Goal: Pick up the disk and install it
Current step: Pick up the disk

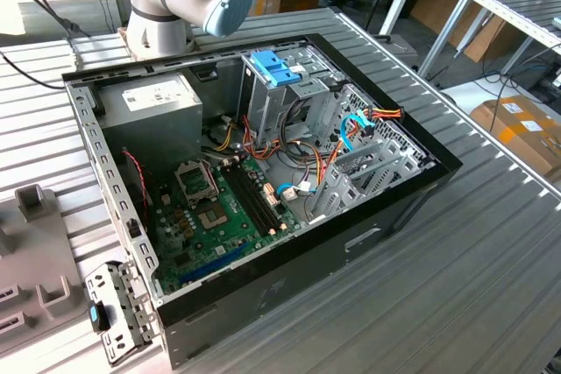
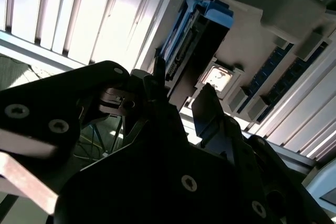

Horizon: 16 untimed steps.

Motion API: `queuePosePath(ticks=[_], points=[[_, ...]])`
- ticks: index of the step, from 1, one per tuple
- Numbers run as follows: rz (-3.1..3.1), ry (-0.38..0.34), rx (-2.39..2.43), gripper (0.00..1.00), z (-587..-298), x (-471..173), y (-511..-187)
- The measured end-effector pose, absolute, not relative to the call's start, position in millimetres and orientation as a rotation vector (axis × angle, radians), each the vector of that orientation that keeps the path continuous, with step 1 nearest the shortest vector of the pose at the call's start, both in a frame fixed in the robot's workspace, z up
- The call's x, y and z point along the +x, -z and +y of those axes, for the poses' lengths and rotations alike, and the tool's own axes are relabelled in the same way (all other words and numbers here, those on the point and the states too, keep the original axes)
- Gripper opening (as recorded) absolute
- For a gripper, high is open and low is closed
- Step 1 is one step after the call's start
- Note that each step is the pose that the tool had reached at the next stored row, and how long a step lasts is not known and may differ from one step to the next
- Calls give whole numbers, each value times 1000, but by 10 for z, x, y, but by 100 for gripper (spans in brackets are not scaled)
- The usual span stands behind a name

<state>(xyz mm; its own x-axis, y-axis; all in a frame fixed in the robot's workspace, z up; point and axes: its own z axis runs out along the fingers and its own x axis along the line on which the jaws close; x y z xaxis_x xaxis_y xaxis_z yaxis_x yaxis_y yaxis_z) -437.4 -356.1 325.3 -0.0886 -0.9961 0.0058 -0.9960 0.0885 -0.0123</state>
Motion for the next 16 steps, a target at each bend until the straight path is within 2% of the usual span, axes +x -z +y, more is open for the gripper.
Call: queuePosePath(ticks=[11, 16], points=[[2302, 20, -2132, 48, -3561, -4379, -3035], [2301, 20, -2133, 48, -3561, -4379, -3033]])
